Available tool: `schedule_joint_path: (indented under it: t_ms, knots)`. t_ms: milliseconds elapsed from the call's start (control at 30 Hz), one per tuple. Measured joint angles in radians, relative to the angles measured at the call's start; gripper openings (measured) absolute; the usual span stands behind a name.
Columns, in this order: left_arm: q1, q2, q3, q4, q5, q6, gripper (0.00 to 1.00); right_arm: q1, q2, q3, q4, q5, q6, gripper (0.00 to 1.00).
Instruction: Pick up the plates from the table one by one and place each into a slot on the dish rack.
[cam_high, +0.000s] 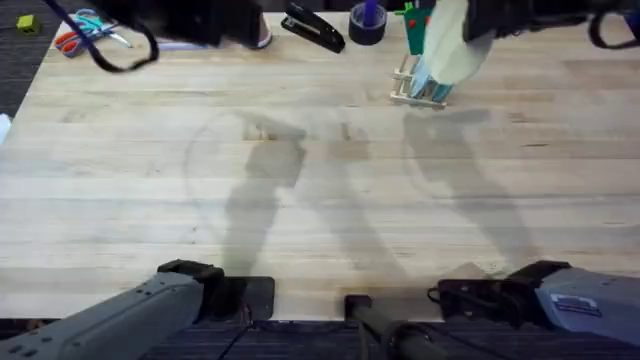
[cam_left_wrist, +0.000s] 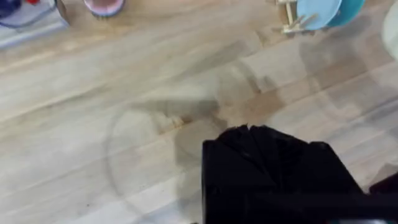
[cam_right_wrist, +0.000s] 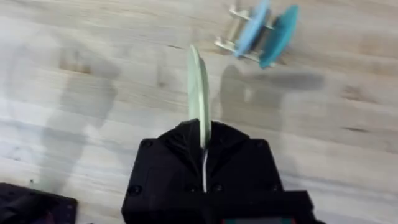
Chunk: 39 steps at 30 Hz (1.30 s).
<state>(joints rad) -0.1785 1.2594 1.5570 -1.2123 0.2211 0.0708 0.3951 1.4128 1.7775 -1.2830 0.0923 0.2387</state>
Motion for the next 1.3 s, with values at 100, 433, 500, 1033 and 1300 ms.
schedule_joint_path:
  t_ms: [100,433,500,1033,1300]
  knots:
    - [-0.03,-0.011,-0.058,0.015,-0.011,-0.017,0.043,0.0,-0.011,0.0,-0.029,0.041,0.008,0.03]
    - [-0.066,-0.008,-0.105,0.054,-0.024,-0.038,0.276,0.0,-0.016,0.002,-0.062,0.128,0.046,0.03]
    - [-0.066,-0.009,-0.105,0.054,-0.028,-0.039,0.573,0.0,-0.016,0.002,-0.063,0.136,0.049,0.03]
    - [-0.066,-0.009,-0.105,0.056,-0.031,-0.045,0.994,0.0,-0.029,0.002,-0.104,0.148,0.121,0.028]
    - [-0.066,-0.009,-0.105,0.056,-0.031,-0.045,0.994,0.0,-0.035,0.003,-0.101,0.212,0.298,0.028]
